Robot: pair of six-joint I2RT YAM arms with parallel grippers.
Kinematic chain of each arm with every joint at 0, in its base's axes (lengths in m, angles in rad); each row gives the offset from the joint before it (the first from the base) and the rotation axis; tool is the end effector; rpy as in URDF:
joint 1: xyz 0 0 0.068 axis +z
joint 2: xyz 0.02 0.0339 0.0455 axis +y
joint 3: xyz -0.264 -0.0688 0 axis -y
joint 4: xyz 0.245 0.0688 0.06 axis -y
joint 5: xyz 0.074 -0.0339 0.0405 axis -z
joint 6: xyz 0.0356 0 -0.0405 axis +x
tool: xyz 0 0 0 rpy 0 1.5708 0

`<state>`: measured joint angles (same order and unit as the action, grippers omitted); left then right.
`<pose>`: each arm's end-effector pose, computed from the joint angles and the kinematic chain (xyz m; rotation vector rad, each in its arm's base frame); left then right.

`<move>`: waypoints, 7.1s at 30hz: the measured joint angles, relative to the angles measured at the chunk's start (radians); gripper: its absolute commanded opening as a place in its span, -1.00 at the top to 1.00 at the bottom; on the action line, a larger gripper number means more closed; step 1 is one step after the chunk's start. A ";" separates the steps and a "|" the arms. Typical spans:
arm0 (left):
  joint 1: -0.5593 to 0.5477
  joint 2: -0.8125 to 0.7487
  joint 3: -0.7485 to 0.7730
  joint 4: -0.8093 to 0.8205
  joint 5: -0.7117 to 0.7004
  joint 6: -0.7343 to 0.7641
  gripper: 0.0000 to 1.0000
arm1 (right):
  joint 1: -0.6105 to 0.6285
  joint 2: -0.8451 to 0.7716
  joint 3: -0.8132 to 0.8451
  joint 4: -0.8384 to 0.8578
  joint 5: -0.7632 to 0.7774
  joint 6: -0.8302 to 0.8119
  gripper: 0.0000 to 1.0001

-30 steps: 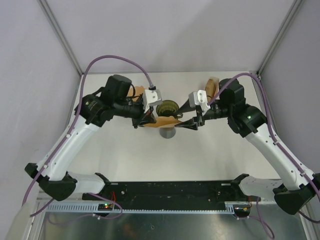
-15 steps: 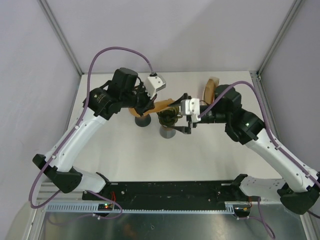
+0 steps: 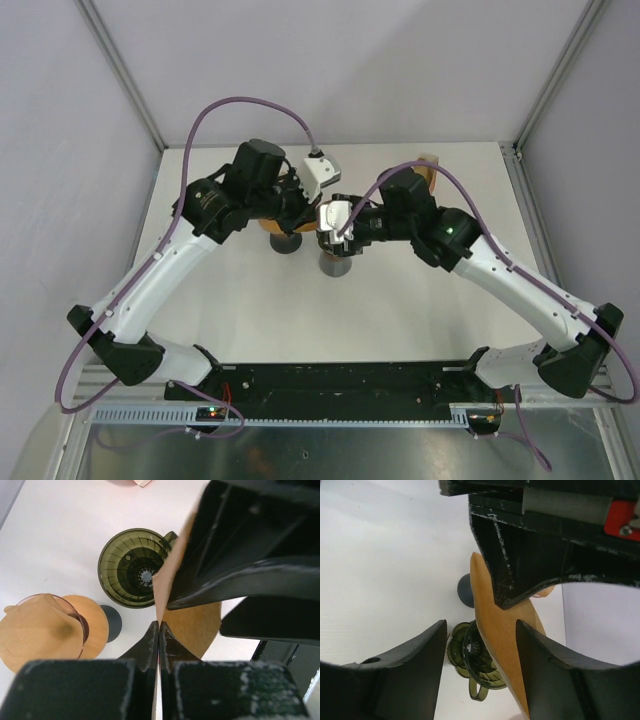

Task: Place the coffee filter in the dripper

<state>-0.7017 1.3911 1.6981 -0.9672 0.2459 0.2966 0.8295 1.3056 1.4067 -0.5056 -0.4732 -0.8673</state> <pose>0.2036 -0.1835 0.4379 1.1962 1.9097 -0.4938 0.1809 0.2217 0.4111 -1.6508 1.0457 0.4412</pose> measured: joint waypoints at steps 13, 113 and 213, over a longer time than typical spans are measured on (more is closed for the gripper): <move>-0.015 0.001 0.000 0.000 -0.045 -0.001 1.00 | 0.035 0.074 0.047 -0.103 0.175 -0.024 0.97; 0.237 0.176 0.047 0.121 -0.023 -0.027 -0.72 | -0.262 0.113 -0.021 0.104 0.092 0.783 1.00; 0.526 -0.001 -0.083 0.127 0.158 -0.027 -0.78 | -0.057 0.499 0.573 -0.425 0.462 0.648 0.40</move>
<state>-0.1757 1.3903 1.6154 -0.8398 0.4042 0.2699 0.7727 1.8050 1.9797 -0.9302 -0.0113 -0.2192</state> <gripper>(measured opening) 0.889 0.382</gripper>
